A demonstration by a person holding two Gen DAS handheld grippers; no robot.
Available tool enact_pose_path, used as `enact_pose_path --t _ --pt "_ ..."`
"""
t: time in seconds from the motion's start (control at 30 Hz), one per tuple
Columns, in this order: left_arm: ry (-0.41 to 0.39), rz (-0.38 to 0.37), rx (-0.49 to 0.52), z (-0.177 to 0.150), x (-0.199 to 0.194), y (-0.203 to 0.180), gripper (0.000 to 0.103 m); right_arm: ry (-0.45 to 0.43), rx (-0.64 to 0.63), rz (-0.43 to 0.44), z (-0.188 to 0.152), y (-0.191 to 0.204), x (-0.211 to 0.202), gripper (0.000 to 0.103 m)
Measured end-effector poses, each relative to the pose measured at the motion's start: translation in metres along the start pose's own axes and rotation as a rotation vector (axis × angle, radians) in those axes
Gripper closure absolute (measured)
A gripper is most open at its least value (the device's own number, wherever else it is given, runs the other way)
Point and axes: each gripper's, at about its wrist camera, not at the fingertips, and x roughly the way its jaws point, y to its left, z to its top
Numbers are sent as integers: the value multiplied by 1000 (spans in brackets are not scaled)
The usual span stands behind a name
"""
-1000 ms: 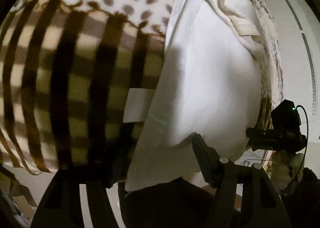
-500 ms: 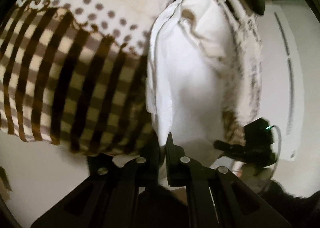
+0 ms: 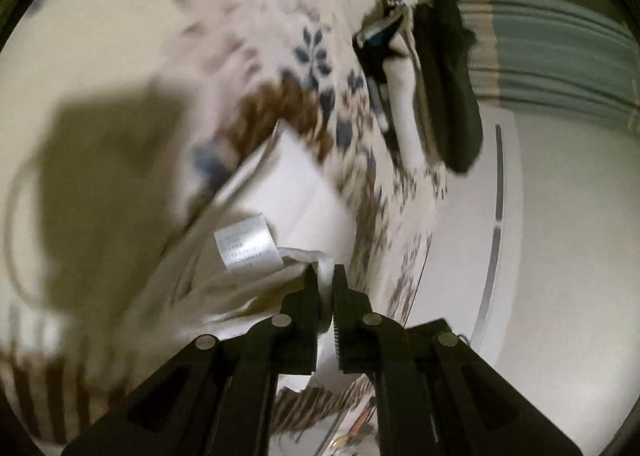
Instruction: Fold small clothes
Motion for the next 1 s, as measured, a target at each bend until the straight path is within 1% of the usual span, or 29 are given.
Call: enact_pose_path --t 0.03,0.07,0.1,0.13,0.2,0.3,0.37,0.43,0.53,0.6,0.67,0.8,0.87,0.9,0.93,1.0 --pt "1 0 -4 12 7 -1 95 -43 41 32 19 3 1 95" --pt "-3 -6 -18 28 15 -2 91 -64 59 46 28 6 3 95" --pt "-10 -11 -30 37 19 -1 86 -83 74 53 39 7 3 93" --pt "-23 -26 -49 50 24 0 83 -99 91 66 49 10 4 89" --pt "-21 -25 -68 61 28 3 80 -101 123 104 66 14 6 84" --pt "-26 -46 -100 77 34 6 80 -74 126 91 82 17 14 84" --pt "-29 -67 -123 83 38 8 80 -62 156 110 91 13 17 78" --pt "-34 -74 -146 91 40 12 80 -67 197 129 100 7 21 67" --pt "-26 -62 -163 104 45 15 80 -67 255 172 105 0 21 62" --pt "-15 -55 -158 111 50 15 80 -71 285 188 112 0 25 60" --pt "-4 -30 -140 118 53 13 80 -72 317 219 119 3 29 58" --pt "13 -4 -107 132 57 8 80 -78 372 264 127 7 33 49" --pt "18 9 -85 135 56 6 80 -82 390 277 128 12 33 47" --pt "20 24 -66 136 54 3 80 -85 394 275 129 14 33 45" --pt "22 32 -51 136 52 1 80 -92 394 253 129 18 31 43" --pt "31 69 -5 130 42 -3 80 -102 344 111 127 30 21 43"
